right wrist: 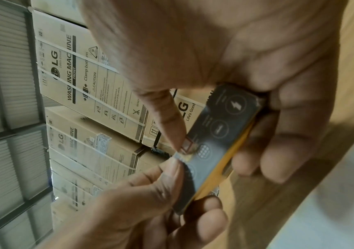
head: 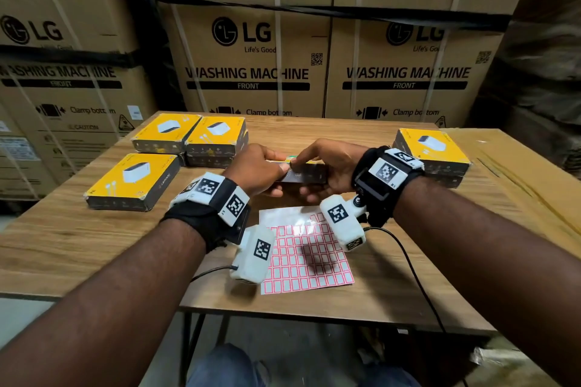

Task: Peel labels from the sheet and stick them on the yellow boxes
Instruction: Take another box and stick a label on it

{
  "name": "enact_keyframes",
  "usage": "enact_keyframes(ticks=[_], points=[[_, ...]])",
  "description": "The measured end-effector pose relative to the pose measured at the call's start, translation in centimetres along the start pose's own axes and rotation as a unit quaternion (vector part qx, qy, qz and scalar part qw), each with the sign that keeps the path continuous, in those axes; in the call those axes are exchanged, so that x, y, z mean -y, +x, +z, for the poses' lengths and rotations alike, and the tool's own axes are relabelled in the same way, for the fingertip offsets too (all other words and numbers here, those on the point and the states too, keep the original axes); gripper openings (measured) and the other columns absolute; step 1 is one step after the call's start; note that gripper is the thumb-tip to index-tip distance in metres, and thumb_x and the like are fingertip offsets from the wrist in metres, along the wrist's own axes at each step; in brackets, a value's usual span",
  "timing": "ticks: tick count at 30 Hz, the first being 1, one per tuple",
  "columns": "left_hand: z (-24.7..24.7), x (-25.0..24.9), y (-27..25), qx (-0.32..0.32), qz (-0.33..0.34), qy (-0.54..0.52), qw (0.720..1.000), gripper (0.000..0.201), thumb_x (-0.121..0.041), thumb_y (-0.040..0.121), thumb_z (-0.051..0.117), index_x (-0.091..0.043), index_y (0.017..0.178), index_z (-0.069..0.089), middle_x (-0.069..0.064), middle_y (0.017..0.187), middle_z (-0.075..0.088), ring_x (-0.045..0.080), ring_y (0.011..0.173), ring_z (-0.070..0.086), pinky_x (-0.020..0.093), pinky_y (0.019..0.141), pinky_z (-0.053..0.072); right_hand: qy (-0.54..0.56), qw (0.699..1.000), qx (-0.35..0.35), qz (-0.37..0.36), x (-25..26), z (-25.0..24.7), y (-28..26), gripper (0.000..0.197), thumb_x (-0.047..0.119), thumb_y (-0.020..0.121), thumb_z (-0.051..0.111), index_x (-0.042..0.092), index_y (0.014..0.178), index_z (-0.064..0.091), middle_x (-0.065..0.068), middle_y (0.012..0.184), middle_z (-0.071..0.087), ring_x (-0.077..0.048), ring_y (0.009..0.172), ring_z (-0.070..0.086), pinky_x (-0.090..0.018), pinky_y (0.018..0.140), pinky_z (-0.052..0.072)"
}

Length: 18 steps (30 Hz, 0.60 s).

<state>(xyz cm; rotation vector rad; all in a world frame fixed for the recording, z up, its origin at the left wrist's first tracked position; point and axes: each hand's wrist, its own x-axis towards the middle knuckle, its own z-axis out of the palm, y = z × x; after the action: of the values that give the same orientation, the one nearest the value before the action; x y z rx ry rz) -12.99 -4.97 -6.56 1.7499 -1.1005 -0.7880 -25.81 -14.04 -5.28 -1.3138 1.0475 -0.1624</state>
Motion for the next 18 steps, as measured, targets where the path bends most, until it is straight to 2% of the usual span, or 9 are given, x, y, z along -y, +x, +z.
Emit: enact_keyframes(ticks=[2, 4, 6, 9, 11, 13, 16, 18], points=[[0.0, 0.1, -0.1, -0.001, 0.004, 0.008, 1.0, 0.01, -0.012, 0.095, 0.061, -0.019, 0.1, 0.06, 0.005, 0.092, 0.065, 0.022, 0.073, 0.067, 0.04, 0.076, 0.061, -0.004, 1.0, -0.014, 0.018, 0.2, 0.1, 0.1, 0.031, 0.019, 0.08, 0.064, 0.006, 0.107, 0.057, -0.011, 0.089, 0.06, -0.023, 0.062, 0.058, -0.035, 0.066, 0.053], [0.2, 0.3, -0.1, 0.001, 0.005, 0.018, 1.0, 0.015, -0.012, 0.094, 0.062, -0.021, 0.106, 0.058, 0.004, 0.092, 0.065, 0.023, 0.074, 0.068, 0.041, 0.076, 0.061, -0.006, 0.999, -0.041, 0.024, 0.4, 0.3, 0.0, 0.026, 0.017, 0.08, 0.064, 0.005, 0.1, 0.053, -0.012, 0.084, 0.06, -0.021, 0.059, 0.055, -0.033, 0.064, 0.049], [0.3, 0.4, -0.2, 0.002, 0.002, 0.025, 1.0, 0.022, -0.013, 0.093, 0.063, -0.019, 0.113, 0.058, 0.007, 0.095, 0.065, 0.023, 0.073, 0.069, 0.041, 0.075, 0.061, -0.007, 0.998, -0.061, 0.027, 0.4, 0.4, 0.2, 0.025, 0.017, 0.079, 0.063, 0.006, 0.097, 0.051, -0.012, 0.078, 0.059, -0.021, 0.058, 0.054, -0.032, 0.067, 0.047], [0.6, 0.6, -0.2, -0.001, 0.001, 0.037, 0.999, 0.027, -0.013, 0.093, 0.064, -0.016, 0.119, 0.058, 0.011, 0.097, 0.067, 0.02, 0.067, 0.067, 0.036, 0.069, 0.062, -0.022, 0.995, -0.089, 0.036, 0.2, 0.7, 0.4, 0.034, 0.023, 0.072, 0.059, 0.005, 0.101, 0.057, -0.011, 0.082, 0.061, -0.022, 0.06, 0.055, -0.033, 0.078, 0.045], [0.6, 0.6, -0.2, -0.004, 0.001, 0.044, 0.999, 0.029, -0.013, 0.092, 0.065, -0.016, 0.121, 0.059, 0.011, 0.1, 0.068, 0.018, 0.064, 0.066, 0.032, 0.063, 0.061, -0.027, 0.995, -0.089, 0.037, 0.0, 0.8, 0.6, 0.034, 0.026, 0.072, 0.058, 0.006, 0.099, 0.058, -0.01, 0.08, 0.06, -0.021, 0.057, 0.054, -0.032, 0.076, 0.043], [0.4, 0.6, -0.2, -0.002, -0.001, 0.049, 0.999, 0.03, -0.013, 0.092, 0.065, -0.016, 0.122, 0.059, 0.012, 0.103, 0.067, 0.018, 0.066, 0.067, 0.03, 0.062, 0.061, -0.022, 0.995, -0.09, 0.038, -0.2, 1.0, 0.5, 0.028, 0.028, 0.077, 0.057, 0.008, 0.097, 0.056, -0.009, 0.075, 0.059, -0.019, 0.055, 0.052, -0.031, 0.073, 0.042], [0.1, 0.7, 0.0, -0.003, 0.009, 0.062, 0.998, 0.028, -0.013, 0.091, 0.066, -0.016, 0.119, 0.064, 0.01, 0.104, 0.068, 0.023, 0.073, 0.07, 0.03, 0.063, 0.061, -0.013, 0.995, -0.09, 0.03, -0.5, 1.2, 0.6, 0.026, 0.036, 0.085, 0.058, 0.012, 0.095, 0.058, -0.006, 0.072, 0.059, -0.017, 0.055, 0.052, -0.029, 0.068, 0.045], [-0.2, 0.8, 0.0, -0.002, 0.023, 0.073, 0.997, 0.022, -0.012, 0.09, 0.066, -0.018, 0.111, 0.068, 0.006, 0.096, 0.068, 0.026, 0.081, 0.071, 0.035, 0.07, 0.062, -0.022, 0.996, -0.086, 0.021, -0.7, 1.3, 0.8, 0.027, 0.038, 0.082, 0.064, 0.015, 0.096, 0.058, -0.004, 0.079, 0.061, -0.016, 0.058, 0.053, -0.028, 0.067, 0.047]])
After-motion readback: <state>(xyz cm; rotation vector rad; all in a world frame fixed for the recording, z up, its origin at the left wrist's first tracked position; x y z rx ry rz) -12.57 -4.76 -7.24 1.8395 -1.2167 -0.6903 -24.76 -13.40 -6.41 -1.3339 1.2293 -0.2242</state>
